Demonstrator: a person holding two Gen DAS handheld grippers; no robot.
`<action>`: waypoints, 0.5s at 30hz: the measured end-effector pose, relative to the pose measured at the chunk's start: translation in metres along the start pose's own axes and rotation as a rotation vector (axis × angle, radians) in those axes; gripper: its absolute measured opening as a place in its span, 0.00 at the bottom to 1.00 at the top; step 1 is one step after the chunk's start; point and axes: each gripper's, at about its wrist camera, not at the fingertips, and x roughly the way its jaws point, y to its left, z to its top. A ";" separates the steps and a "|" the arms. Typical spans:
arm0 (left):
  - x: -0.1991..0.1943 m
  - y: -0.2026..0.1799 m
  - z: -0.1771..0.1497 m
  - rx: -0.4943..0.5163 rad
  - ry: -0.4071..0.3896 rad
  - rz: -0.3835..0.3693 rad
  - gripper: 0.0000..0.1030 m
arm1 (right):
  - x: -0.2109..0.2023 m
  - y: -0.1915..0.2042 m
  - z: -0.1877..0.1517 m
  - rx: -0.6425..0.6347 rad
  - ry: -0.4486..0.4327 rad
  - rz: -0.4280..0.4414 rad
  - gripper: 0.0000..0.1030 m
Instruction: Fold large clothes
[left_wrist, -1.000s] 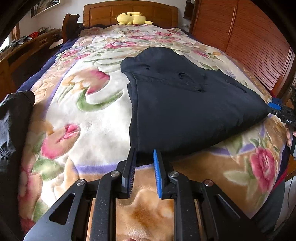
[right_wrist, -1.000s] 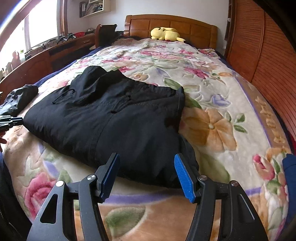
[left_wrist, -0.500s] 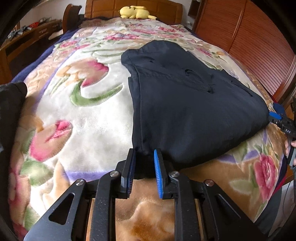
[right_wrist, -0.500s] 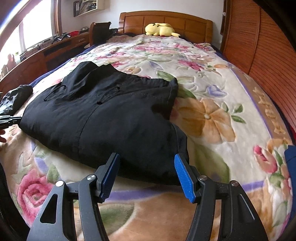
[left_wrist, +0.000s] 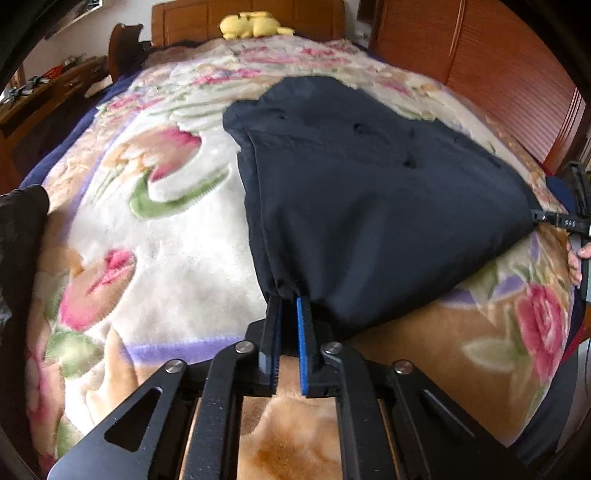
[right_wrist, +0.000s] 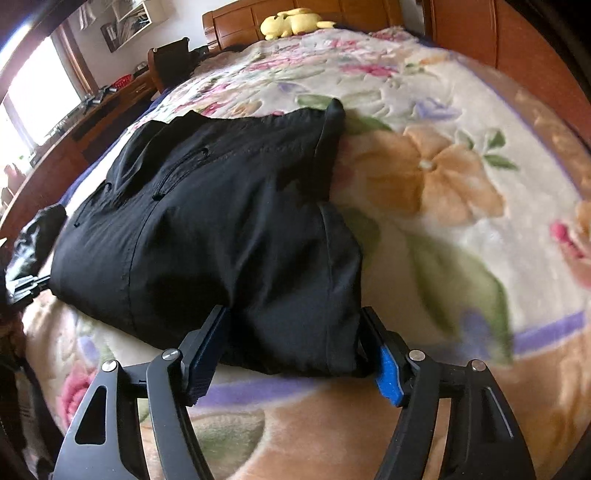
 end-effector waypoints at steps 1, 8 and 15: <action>-0.005 0.000 0.000 -0.001 -0.015 0.002 0.06 | 0.000 0.000 0.001 0.001 0.001 0.021 0.45; -0.048 0.004 -0.005 -0.041 -0.107 -0.014 0.05 | -0.027 0.007 -0.003 -0.060 -0.055 0.081 0.12; -0.091 -0.008 -0.027 -0.056 -0.160 -0.056 0.05 | -0.073 0.011 -0.018 -0.118 -0.121 0.075 0.11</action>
